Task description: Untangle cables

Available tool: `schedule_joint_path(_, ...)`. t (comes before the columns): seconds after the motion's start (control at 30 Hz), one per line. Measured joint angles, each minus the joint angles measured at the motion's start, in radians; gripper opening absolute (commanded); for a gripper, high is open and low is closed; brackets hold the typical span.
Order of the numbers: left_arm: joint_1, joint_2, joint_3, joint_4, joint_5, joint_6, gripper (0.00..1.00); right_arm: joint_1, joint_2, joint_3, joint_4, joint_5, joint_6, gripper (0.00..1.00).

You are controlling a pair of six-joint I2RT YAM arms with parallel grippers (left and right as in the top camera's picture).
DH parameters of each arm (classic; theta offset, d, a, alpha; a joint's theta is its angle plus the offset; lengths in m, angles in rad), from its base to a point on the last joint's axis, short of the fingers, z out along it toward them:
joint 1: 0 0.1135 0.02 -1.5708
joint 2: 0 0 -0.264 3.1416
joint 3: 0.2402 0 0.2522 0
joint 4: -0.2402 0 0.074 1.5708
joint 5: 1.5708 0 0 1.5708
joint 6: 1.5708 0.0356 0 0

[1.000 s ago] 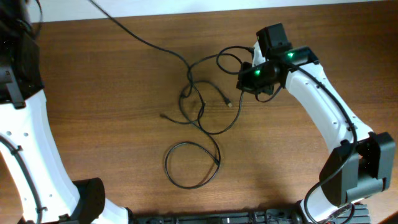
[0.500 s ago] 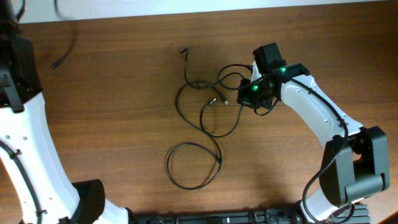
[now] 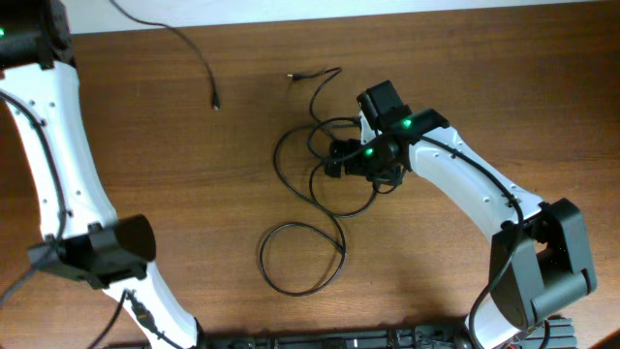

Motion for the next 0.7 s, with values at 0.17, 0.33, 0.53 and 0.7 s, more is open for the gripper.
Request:
schedule_joint_path(0.17,0.105,0.113,-0.002,0.163,0.029,0.057,0.00,0.001,0.000,0.000,0.037,0.012,0.000,1.00)
schedule_joint_path(0.33,0.115,0.172,0.006,0.081,0.198,0.129,0.00,0.001,0.000,0.000,0.051,0.013,0.000,1.00)
schedule_joint_path(0.53,0.108,0.376,-0.002,-0.145,0.248,0.232,0.34,0.001,0.000,0.000,0.043,0.013,0.000,1.00)
schedule_joint_path(0.7,0.108,0.384,0.000,-0.349,0.252,0.243,0.41,0.001,0.000,0.000,0.042,0.013,0.000,1.00)
